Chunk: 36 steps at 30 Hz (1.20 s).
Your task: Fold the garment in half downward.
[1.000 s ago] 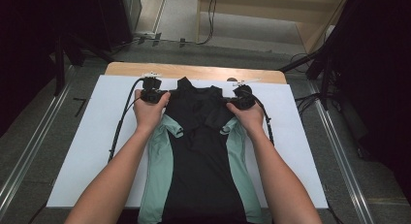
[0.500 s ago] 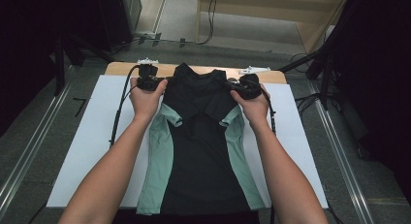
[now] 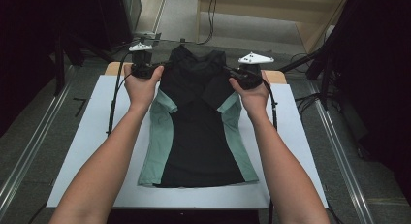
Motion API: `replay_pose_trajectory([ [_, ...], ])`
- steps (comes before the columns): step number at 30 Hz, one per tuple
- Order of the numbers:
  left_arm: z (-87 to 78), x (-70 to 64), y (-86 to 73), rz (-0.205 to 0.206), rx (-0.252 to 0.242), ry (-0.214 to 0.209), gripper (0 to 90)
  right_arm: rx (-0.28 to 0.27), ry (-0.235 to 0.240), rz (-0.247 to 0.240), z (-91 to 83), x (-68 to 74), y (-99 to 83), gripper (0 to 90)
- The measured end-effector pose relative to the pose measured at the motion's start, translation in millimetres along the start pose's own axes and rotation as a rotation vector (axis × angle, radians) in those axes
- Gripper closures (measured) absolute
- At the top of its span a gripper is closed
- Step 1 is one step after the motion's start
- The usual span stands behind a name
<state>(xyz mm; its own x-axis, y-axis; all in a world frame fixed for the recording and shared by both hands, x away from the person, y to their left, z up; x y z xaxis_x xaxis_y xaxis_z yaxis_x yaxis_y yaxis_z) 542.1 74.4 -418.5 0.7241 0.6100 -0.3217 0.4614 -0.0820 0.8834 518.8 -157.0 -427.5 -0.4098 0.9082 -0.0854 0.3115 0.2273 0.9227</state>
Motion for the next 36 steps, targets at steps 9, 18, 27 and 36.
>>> replay_pose_trajectory([
  [9,3.4,-5.6,-23.6,0.043,-0.003,0.035,86.9,-0.006,0.023,0.005,5.3,12.0,-21.8,84.8],
  [18,-0.3,-22.6,-31.9,0.063,-0.033,0.008,86.8,-0.036,0.048,-0.017,-2.0,22.2,-22.2,84.7],
  [27,-5.7,-47.2,-44.9,0.102,-0.038,-0.048,86.9,-0.053,0.075,-0.029,-13.9,32.7,-34.2,84.6],
  [36,-14.0,-68.5,-66.9,0.106,-0.043,-0.107,86.8,-0.082,0.092,-0.06,-32.5,47.7,-47.3,84.6],
])
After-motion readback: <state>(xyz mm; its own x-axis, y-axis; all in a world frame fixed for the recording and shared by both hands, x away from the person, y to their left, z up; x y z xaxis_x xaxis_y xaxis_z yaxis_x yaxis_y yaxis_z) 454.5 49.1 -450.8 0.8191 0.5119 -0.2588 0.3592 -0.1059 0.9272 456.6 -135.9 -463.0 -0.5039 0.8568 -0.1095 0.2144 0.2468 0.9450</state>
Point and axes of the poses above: each handheld gripper's, and its own axes: z roughly forward along the jaws, y roughly out of its top, x roughly to its left, the point moved 9 cm from there along z, roughly forward along the jaws, and after that the axes turned 10 degrees about -y, right-handed, at the moved point
